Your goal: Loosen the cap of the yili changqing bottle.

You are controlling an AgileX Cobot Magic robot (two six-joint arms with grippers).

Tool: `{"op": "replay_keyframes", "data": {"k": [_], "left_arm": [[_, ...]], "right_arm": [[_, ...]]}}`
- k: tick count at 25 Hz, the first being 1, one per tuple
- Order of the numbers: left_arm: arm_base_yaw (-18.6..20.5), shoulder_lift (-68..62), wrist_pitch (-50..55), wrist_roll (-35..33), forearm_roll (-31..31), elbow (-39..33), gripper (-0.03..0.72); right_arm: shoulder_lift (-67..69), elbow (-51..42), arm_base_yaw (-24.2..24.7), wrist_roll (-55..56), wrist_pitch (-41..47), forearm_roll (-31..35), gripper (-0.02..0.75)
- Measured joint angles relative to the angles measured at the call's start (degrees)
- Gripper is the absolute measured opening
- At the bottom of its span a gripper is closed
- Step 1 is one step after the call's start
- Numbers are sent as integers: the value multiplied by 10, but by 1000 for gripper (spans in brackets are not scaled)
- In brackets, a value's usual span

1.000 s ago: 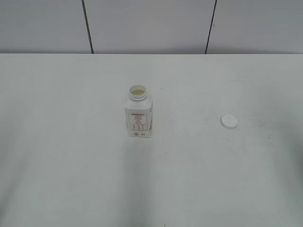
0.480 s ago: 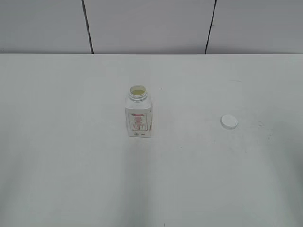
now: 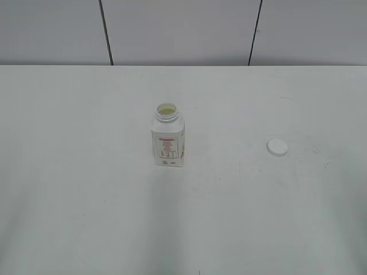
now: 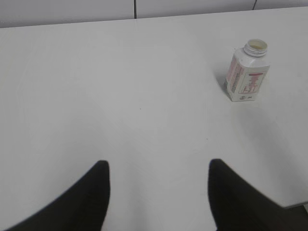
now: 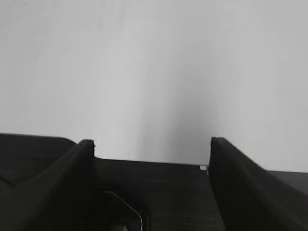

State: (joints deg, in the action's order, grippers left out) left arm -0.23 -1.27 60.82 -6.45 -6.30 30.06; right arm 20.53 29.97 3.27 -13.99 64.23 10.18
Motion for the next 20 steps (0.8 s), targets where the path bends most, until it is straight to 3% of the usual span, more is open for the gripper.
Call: {"op": "replay_keyframes", "data": {"k": [5, 13, 20], "left_arm": [[0, -1, 0, 0, 0, 0, 526], [0, 14, 1, 0, 0, 0, 537], [0, 17, 0, 0, -1, 0, 537]], "right_arm": [[-75, -4, 0, 4, -6, -1, 575], [-200, -4, 0, 6, -9, -2, 575], [-210, -4, 0, 8, -10, -4, 575]]}}
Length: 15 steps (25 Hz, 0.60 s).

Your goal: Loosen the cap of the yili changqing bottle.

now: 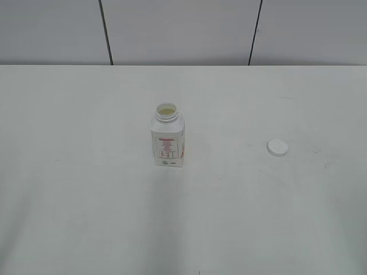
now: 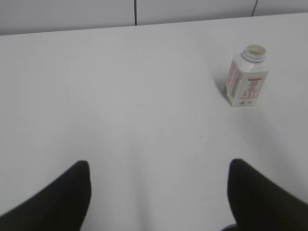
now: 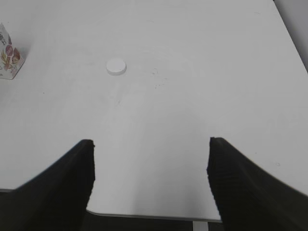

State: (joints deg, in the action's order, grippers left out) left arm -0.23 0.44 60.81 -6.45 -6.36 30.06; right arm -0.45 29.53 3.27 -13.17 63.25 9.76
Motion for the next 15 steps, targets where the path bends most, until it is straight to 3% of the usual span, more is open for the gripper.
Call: {"op": "replay_keyframes", "data": {"k": [9, 15], "left_arm": [[0, 0, 0, 0, 0, 0, 537], [0, 0, 0, 0, 0, 0, 537]], "right_arm": [[0, 0, -40, 1, 0, 0, 575], [0, 0, -41, 2, 0, 0, 575]]}}
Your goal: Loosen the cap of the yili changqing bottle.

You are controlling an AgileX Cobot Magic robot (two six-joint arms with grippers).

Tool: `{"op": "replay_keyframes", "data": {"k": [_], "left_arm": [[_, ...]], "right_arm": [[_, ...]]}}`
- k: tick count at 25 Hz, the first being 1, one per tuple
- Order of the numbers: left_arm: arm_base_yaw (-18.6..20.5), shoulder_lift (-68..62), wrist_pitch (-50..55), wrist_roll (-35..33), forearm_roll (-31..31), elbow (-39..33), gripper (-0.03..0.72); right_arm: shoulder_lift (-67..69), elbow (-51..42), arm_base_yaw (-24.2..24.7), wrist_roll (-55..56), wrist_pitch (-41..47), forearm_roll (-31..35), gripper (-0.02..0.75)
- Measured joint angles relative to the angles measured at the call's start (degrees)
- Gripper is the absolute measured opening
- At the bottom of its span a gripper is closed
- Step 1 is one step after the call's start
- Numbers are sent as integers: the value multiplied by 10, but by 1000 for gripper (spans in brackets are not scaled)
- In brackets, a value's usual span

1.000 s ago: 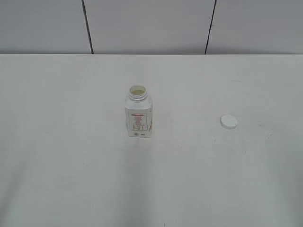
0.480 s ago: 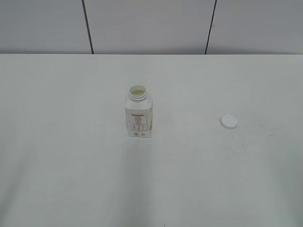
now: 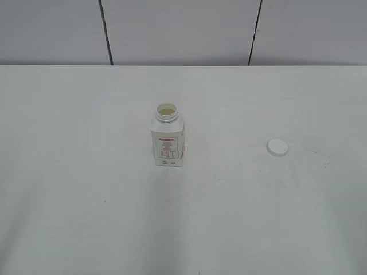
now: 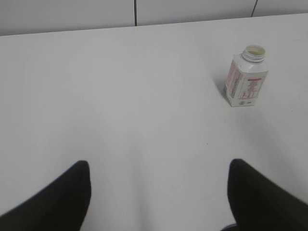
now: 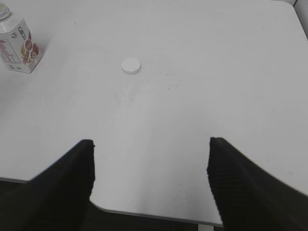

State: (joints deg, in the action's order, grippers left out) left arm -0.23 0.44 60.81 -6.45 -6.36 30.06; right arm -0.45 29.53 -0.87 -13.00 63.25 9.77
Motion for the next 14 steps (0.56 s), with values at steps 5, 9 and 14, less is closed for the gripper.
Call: {"op": "replay_keyframes", "data": {"k": [5, 9, 14], "left_arm": [[0, 0, 0, 0, 0, 0, 537], [0, 0, 0, 0, 0, 0, 537], [0, 0, 0, 0, 0, 0, 538]], "right_arm": [[0, 0, 0, 0, 0, 0, 575], [0, 0, 0, 1, 0, 1, 575], [0, 0, 0, 1, 0, 1, 575]]}}
